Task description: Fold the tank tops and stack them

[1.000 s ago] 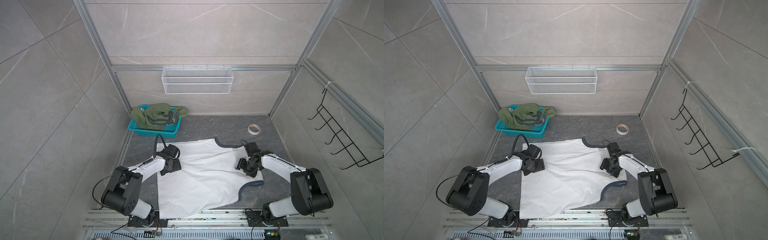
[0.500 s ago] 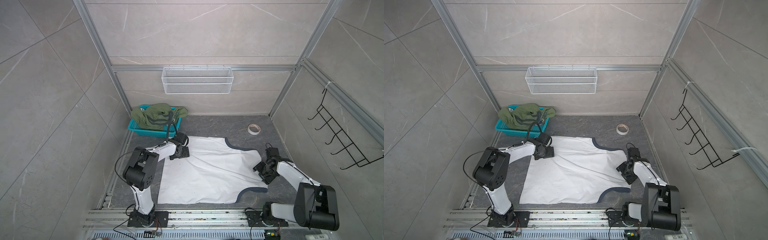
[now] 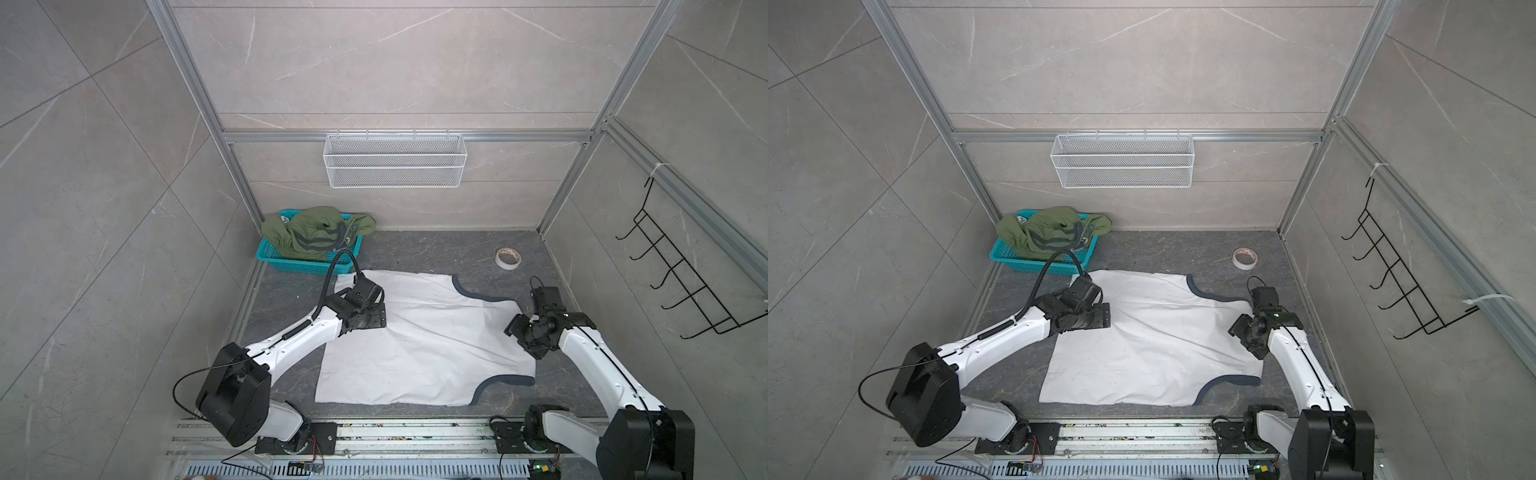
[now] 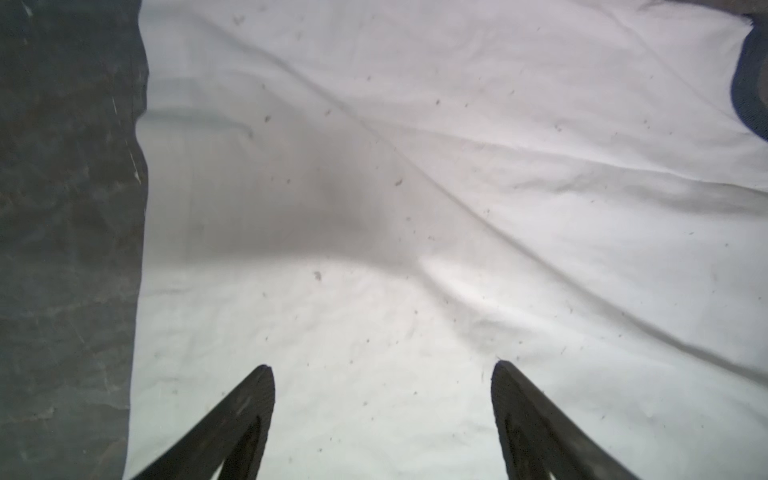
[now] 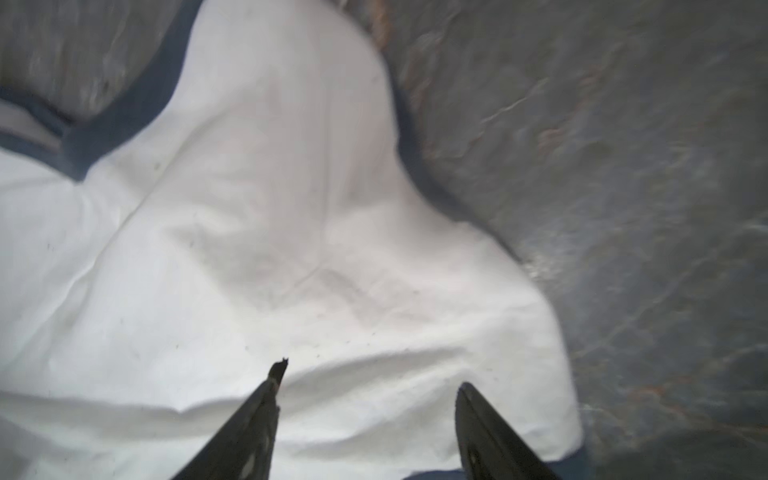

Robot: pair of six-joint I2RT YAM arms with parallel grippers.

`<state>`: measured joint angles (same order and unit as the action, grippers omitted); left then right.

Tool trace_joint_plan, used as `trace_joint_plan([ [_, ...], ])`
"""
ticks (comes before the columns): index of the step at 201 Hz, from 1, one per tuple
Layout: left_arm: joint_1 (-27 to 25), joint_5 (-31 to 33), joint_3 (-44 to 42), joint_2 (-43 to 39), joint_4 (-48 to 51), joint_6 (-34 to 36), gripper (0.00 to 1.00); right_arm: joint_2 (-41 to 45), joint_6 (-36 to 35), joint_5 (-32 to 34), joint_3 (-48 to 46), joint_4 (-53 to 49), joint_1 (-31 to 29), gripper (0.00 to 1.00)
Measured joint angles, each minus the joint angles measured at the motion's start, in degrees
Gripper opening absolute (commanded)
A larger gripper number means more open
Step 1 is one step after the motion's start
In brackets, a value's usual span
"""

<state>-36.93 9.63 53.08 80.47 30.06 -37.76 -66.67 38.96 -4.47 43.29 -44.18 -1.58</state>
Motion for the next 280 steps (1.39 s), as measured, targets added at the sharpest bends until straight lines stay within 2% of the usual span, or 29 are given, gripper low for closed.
trace_joint_plan([
  [22,0.9,-1.0,-5.8,-0.3,-0.4,-1.8,0.84,-4.9,-1.1,-3.3,1.4,2.2,-5.7,0.68],
  [41,2.4,-1.3,-5.7,-0.1,0.9,-1.8,0.84,-10.8,-2.4,-5.5,6.0,3.9,-7.6,0.68],
  [55,3.8,-0.8,-1.0,1.7,1.8,-0.9,0.83,-15.2,-3.5,-6.6,11.1,5.5,-8.0,0.67],
  [87,5.6,3.5,15.4,9.8,0.4,2.2,0.83,-25.9,-5.6,-8.0,23.3,9.4,-8.5,0.63],
  [116,6.3,3.8,17.4,13.6,-3.1,3.3,0.82,-33.9,-6.3,-8.0,30.6,11.0,-11.1,0.63],
  [161,5.4,1.5,8.3,16.4,-4.8,1.5,0.82,-42.8,-7.1,-8.0,36.3,11.1,-14.4,0.62],
  [188,2.4,0.6,1.8,15.5,-5.1,-2.2,0.83,-46.3,-7.8,-7.3,39.3,10.8,-14.4,0.58],
  [246,-7.8,3.8,-10.1,5.6,-5.0,-13.3,0.83,-47.5,-8.6,-7.3,38.9,10.2,-15.3,0.60],
  [280,-12.0,6.1,-15.1,0.4,-3.2,-19.2,0.83,-49.8,-8.6,-4.1,38.4,8.8,-15.2,0.60],
])
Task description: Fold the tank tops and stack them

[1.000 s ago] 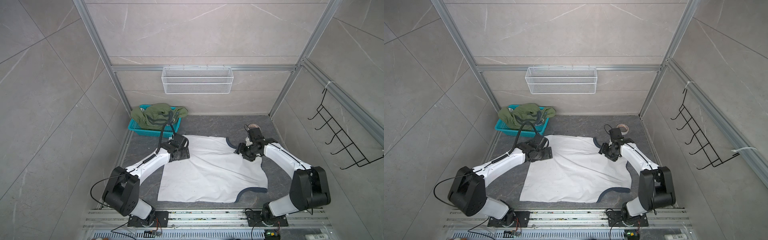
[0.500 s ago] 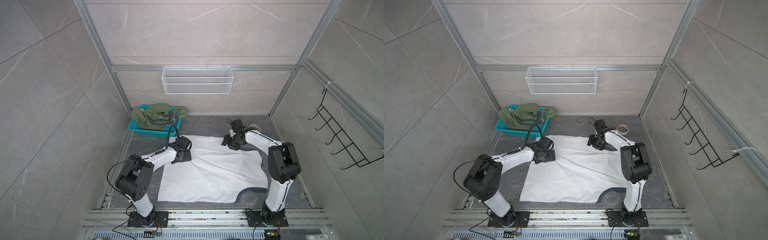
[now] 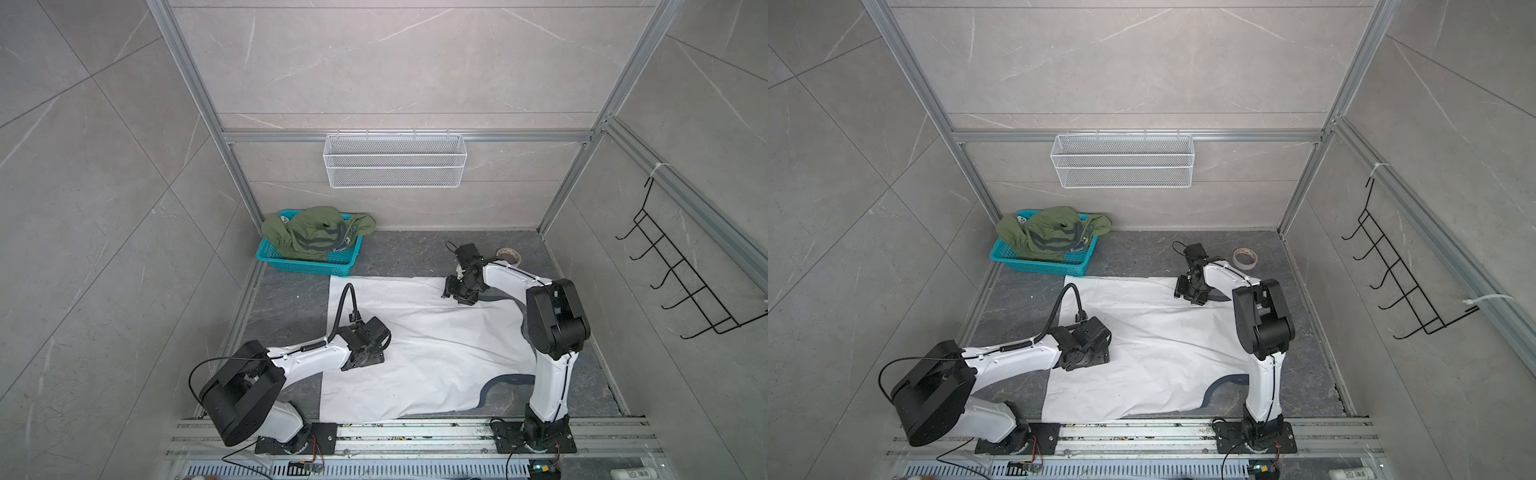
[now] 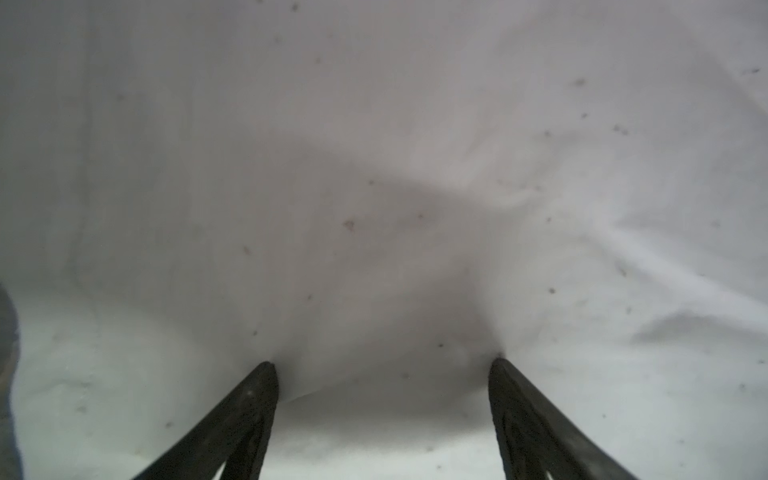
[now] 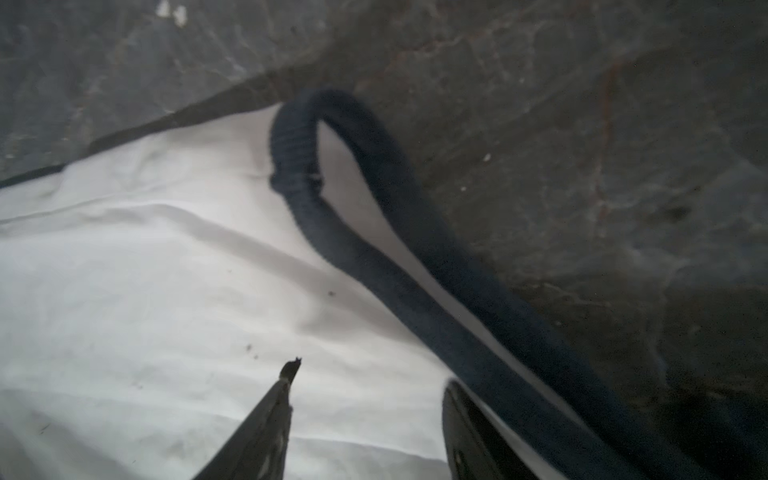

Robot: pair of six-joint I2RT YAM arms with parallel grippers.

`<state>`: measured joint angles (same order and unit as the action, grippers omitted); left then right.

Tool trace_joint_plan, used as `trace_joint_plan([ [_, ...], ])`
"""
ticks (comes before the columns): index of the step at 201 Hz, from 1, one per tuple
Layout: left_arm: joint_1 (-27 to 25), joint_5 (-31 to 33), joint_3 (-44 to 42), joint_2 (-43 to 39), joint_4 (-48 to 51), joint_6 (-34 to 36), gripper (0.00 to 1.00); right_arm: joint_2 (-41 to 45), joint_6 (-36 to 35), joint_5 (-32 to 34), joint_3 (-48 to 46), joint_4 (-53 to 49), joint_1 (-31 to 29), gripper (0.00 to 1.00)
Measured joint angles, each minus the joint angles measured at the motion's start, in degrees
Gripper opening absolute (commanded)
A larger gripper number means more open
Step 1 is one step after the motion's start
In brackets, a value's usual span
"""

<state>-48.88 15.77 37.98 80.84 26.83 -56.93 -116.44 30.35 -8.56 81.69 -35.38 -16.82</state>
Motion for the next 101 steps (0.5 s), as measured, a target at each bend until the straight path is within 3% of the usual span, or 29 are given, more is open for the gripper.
trace_joint_plan([
  [62,-0.9,0.3,1.1,-2.0,3.6,0.1,0.83,-0.2,-0.9,1.7,1.0,-0.6,0.2,0.61],
  [101,10.2,-3.3,12.9,-3.1,3.1,8.9,0.83,-0.2,-2.3,1.7,6.1,-1.9,0.3,0.61],
])
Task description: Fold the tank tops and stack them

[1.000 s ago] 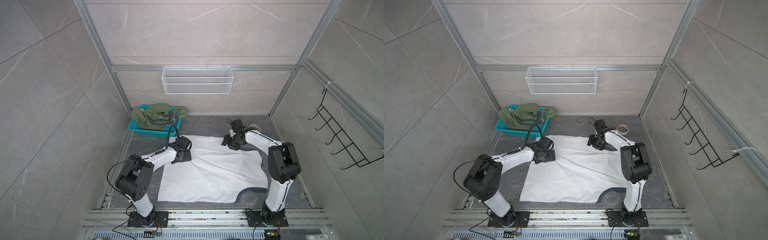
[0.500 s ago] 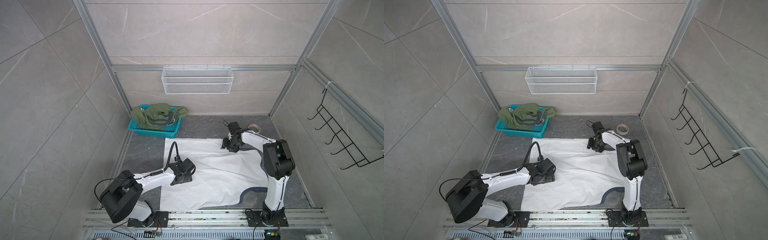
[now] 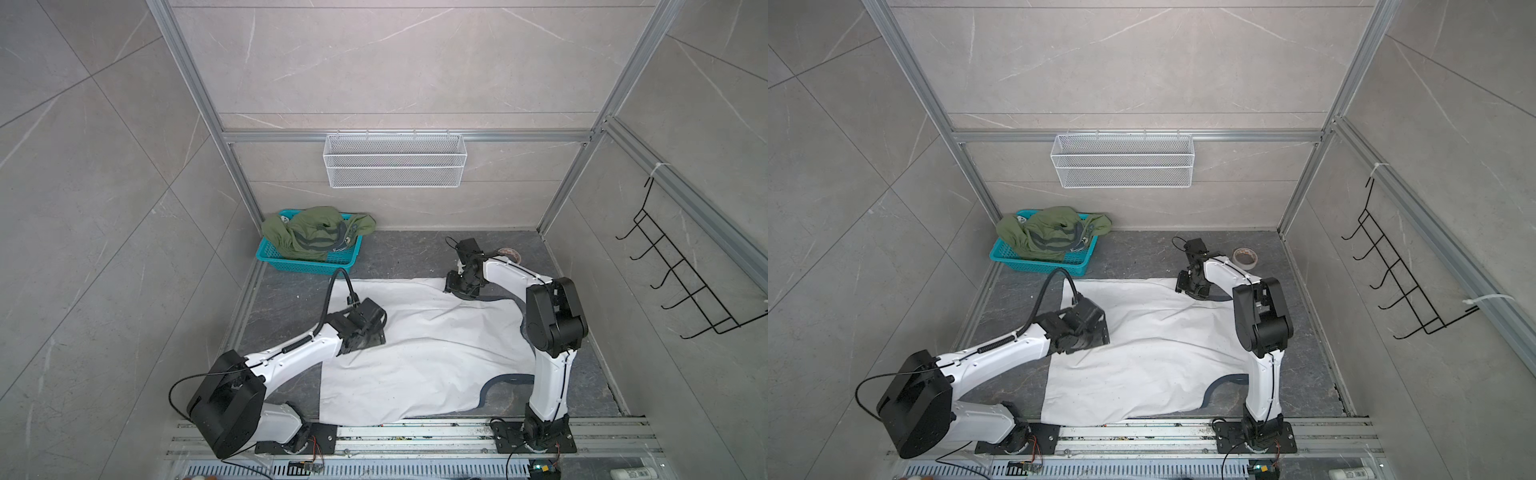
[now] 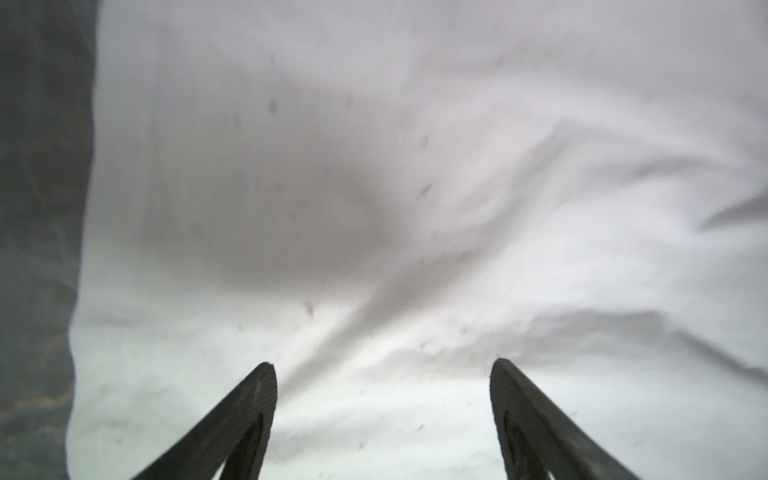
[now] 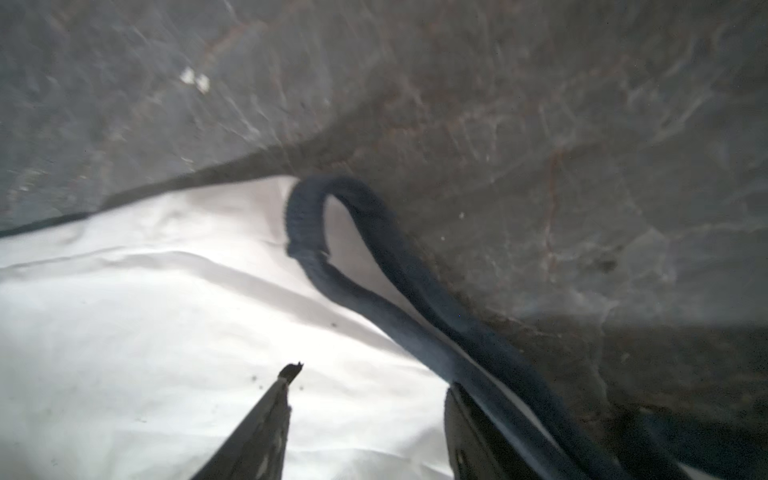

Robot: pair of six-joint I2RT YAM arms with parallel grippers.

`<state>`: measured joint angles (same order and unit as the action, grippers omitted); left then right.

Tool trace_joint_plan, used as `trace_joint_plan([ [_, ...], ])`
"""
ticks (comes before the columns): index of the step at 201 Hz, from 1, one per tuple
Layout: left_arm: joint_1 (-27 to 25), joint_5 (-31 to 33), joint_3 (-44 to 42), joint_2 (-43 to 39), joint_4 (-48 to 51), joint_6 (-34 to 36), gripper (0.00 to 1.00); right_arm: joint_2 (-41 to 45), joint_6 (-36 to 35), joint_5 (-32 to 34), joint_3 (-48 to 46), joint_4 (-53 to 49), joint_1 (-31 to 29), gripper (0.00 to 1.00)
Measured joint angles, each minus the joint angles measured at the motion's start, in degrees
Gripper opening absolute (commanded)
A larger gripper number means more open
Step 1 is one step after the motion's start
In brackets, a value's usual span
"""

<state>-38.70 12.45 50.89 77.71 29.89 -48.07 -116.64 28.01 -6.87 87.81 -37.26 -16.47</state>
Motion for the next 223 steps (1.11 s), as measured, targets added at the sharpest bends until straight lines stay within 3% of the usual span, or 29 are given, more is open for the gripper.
trace_joint_plan([
  [22,9.3,-2.8,3.2,-0.1,-4.9,4.4,0.82,0.0,-0.5,-0.3,3.1,0.3,0.0,0.61],
  [53,23.3,-11.0,-0.7,2.1,-18.7,7.6,0.77,-1.4,-0.7,-1.8,7.2,1.0,0.0,0.60],
  [95,33.0,-20.3,-1.2,13.4,-31.8,8.9,0.73,-5.2,-0.8,-4.0,9.2,3.3,0.0,0.60],
  [121,37.2,-24.7,-1.9,18.4,-39.6,9.1,0.64,-6.7,-0.7,-6.6,9.2,5.0,0.5,0.60],
  [139,38.9,-26.4,-1.8,22.1,-43.6,9.2,0.64,-7.6,-0.5,-8.1,9.2,6.3,1.0,0.60],
  [223,39.2,-29.3,3.3,31.0,-47.3,9.0,0.50,-9.6,-0.2,-9.2,9.8,7.6,1.5,0.59],
])
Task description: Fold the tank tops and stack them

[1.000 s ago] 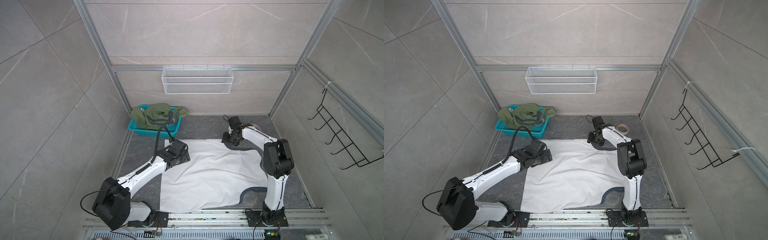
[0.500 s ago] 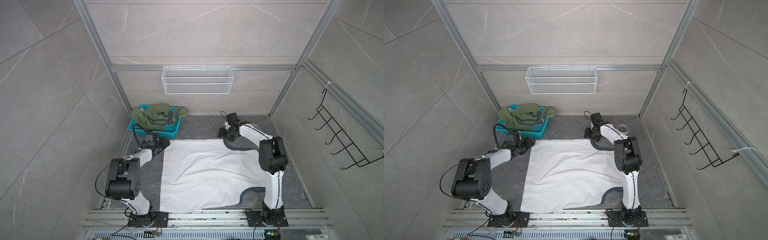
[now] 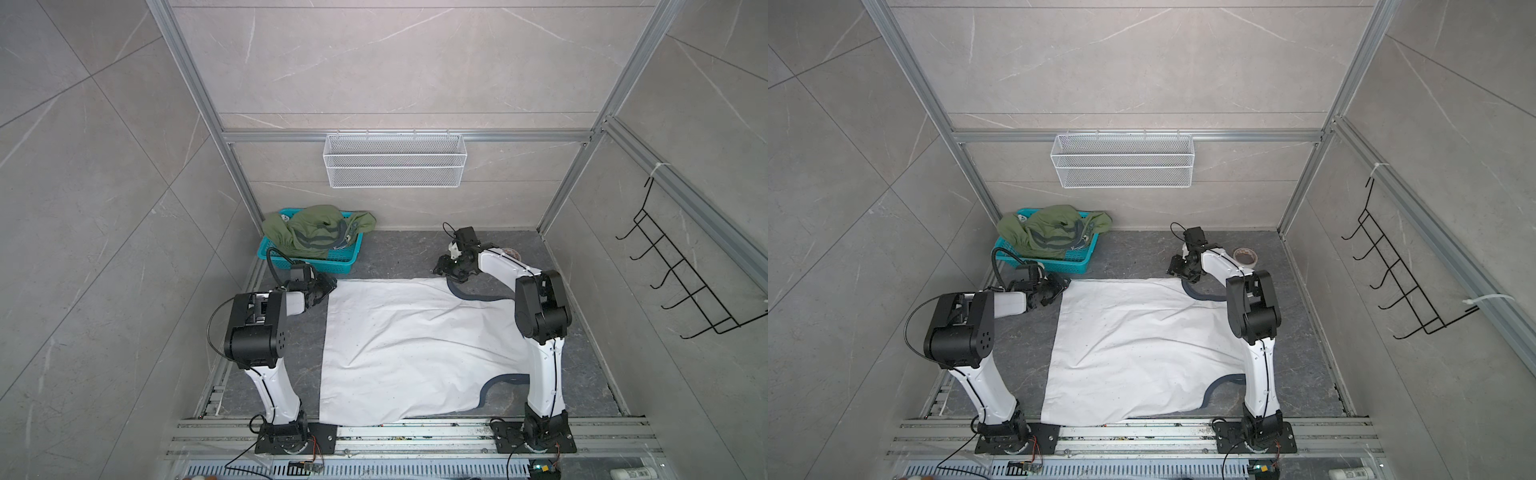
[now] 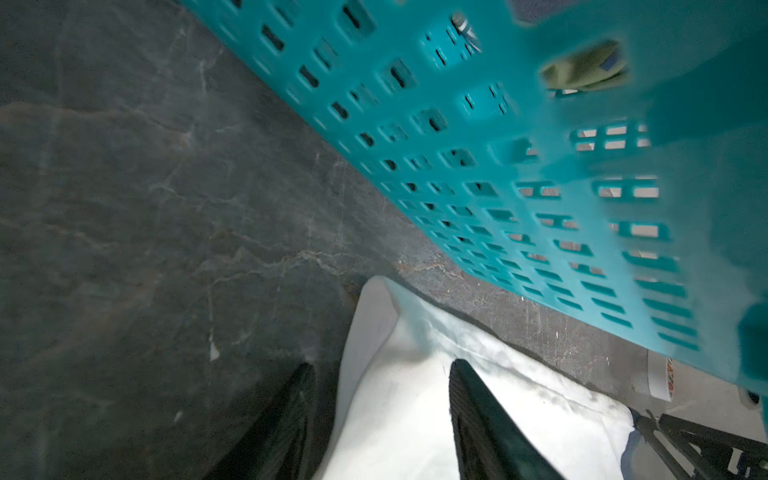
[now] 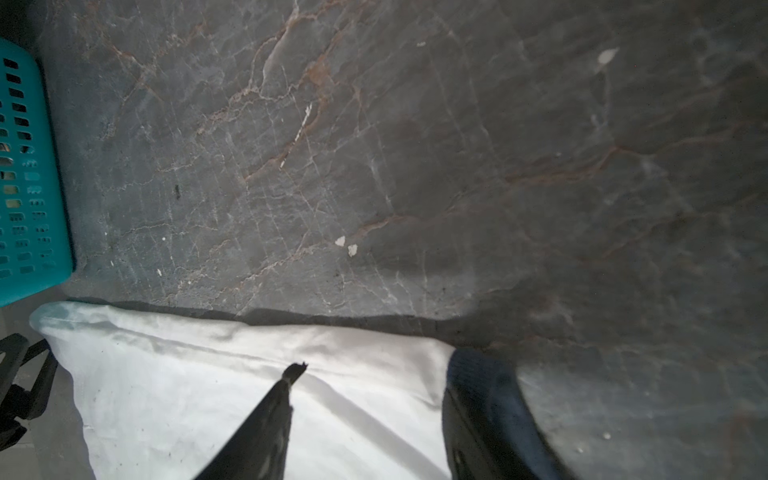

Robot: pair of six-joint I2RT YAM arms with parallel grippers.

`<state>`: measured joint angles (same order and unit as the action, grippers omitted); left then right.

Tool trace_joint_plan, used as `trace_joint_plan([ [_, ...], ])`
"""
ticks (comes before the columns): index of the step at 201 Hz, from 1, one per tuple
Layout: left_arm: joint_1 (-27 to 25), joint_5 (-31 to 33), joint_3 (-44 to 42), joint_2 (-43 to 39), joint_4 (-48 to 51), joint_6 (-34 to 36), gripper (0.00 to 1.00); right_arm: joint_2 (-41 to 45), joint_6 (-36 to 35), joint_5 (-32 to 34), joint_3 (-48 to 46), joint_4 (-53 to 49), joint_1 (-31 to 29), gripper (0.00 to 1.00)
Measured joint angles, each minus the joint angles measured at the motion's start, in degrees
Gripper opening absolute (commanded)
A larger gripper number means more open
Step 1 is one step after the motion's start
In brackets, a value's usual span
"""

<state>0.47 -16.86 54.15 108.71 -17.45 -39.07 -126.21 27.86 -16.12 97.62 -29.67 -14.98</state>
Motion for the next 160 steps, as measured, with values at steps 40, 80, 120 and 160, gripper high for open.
trace_joint_plan([
  [40,0.0,-0.1,1.9,2.3,-1.2,-0.4,0.43,-0.4,0.0,0.0,0.0,0.0,0.0,0.59],
  [80,-0.2,-0.4,2.8,3.6,-2.3,-1.2,0.35,-1.3,0.3,-0.1,0.0,0.9,0.0,0.60],
  [120,-0.5,-0.3,2.8,3.6,-2.3,-1.4,0.31,-2.2,0.9,0.7,0.0,1.5,-0.3,0.59],
  [160,-1.7,-0.2,2.8,3.6,-2.1,-1.8,0.16,-1.3,0.9,3.0,-1.1,1.8,-0.6,0.60],
])
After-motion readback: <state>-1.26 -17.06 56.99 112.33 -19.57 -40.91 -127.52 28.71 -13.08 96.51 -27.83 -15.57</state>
